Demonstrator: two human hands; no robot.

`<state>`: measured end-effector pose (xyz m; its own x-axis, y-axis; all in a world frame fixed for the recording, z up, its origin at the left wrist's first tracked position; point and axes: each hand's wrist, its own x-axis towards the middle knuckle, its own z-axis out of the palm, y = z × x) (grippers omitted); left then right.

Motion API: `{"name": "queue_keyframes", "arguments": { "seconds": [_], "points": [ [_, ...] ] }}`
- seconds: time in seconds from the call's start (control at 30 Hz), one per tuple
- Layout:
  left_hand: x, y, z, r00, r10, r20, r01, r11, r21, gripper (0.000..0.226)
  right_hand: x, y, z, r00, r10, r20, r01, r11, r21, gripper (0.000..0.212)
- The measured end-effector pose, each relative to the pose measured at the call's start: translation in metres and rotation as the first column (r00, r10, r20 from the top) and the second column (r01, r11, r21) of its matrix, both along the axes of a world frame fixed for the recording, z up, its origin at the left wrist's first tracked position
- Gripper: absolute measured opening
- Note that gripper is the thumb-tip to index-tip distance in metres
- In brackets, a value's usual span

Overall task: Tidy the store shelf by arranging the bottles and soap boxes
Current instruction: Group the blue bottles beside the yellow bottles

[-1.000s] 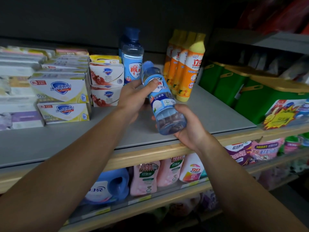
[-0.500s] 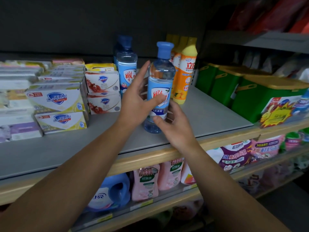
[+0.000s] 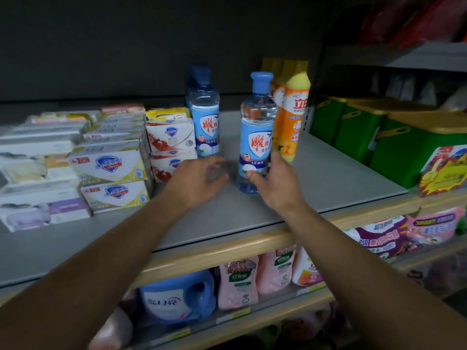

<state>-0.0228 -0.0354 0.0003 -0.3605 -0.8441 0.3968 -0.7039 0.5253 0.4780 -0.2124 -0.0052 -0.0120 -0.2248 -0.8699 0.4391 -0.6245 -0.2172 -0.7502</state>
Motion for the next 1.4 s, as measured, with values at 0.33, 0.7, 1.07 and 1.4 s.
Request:
{"name": "queue_keyframes", "arguments": {
  "seconds": [0.33,0.7,1.07,1.4],
  "points": [
    [0.009,0.004,-0.025,0.948,0.023,0.318,-0.020,1.000,-0.011,0.049,-0.010,-0.050,0.004,1.000,-0.006,0.015,0.005,0.998,0.060,0.058],
    [0.009,0.000,-0.025,0.964,0.033,0.262,-0.047,0.998,0.047,0.068,-0.032,-0.038,0.005,0.995,-0.016,-0.102,0.018,1.000,0.013,0.019],
    [0.011,0.000,-0.022,0.966,0.054,0.251,-0.082,0.991,0.102,0.065,-0.027,-0.078,0.005,0.914,0.111,-0.391,-0.050,0.985,0.164,0.028],
    [0.012,-0.005,-0.023,0.980,0.052,0.193,-0.072,0.993,0.094,0.042,-0.021,-0.127,0.006,0.847,0.118,-0.518,0.032,0.962,0.271,0.074]
  ]
}}
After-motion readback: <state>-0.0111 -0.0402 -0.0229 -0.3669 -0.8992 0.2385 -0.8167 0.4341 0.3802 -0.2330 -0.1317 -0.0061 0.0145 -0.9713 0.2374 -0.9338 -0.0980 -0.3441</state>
